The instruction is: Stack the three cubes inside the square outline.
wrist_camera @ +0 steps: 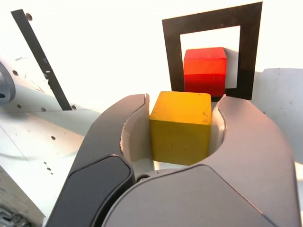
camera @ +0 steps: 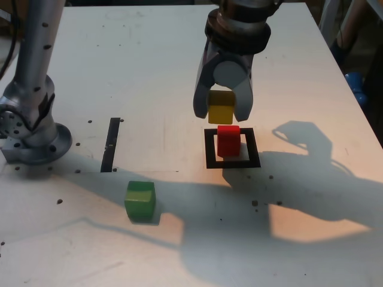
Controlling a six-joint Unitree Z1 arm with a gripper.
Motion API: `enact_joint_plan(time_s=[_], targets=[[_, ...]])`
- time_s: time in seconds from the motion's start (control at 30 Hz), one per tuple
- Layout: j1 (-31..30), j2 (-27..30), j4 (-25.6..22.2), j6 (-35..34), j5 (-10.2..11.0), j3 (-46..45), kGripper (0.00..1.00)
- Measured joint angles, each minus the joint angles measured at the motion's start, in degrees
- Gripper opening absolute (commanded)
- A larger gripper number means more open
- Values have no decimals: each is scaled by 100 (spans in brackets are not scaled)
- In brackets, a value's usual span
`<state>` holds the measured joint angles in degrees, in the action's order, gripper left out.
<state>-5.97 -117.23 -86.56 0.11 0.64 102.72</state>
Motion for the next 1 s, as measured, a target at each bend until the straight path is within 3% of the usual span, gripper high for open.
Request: enact_joint_plan(time_s=[0.73, 0.8, 0.97, 1.0], targets=[[267, -508, 422, 370, -182, -51, 34], [268, -541, 449, 380, -189, -51, 45], [268, -562, 531, 455, -208, -112, 93], [268, -562, 541, 468, -209, -125, 96]])
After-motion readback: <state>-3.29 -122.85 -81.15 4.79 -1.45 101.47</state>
